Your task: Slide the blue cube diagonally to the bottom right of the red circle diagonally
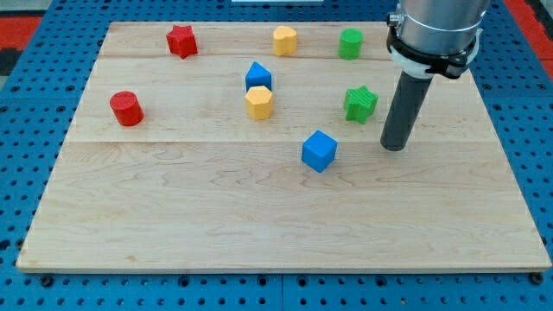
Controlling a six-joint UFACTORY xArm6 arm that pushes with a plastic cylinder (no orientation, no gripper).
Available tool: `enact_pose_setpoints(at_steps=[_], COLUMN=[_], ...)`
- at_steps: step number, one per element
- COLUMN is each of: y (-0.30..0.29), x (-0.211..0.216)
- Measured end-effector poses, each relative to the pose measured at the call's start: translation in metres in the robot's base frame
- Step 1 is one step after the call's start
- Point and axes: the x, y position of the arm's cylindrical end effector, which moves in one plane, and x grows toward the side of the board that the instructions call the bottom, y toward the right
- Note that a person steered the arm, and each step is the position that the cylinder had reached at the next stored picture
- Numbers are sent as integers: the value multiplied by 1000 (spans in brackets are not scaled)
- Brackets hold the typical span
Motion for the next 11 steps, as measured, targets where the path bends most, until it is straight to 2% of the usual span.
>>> enact_pose_setpoints(at_steps=[3, 5, 7, 8, 9, 10, 11], y=[-9, -90, -100, -153, -212, -205, -211], x=[13, 20, -20, -32, 0, 33, 38])
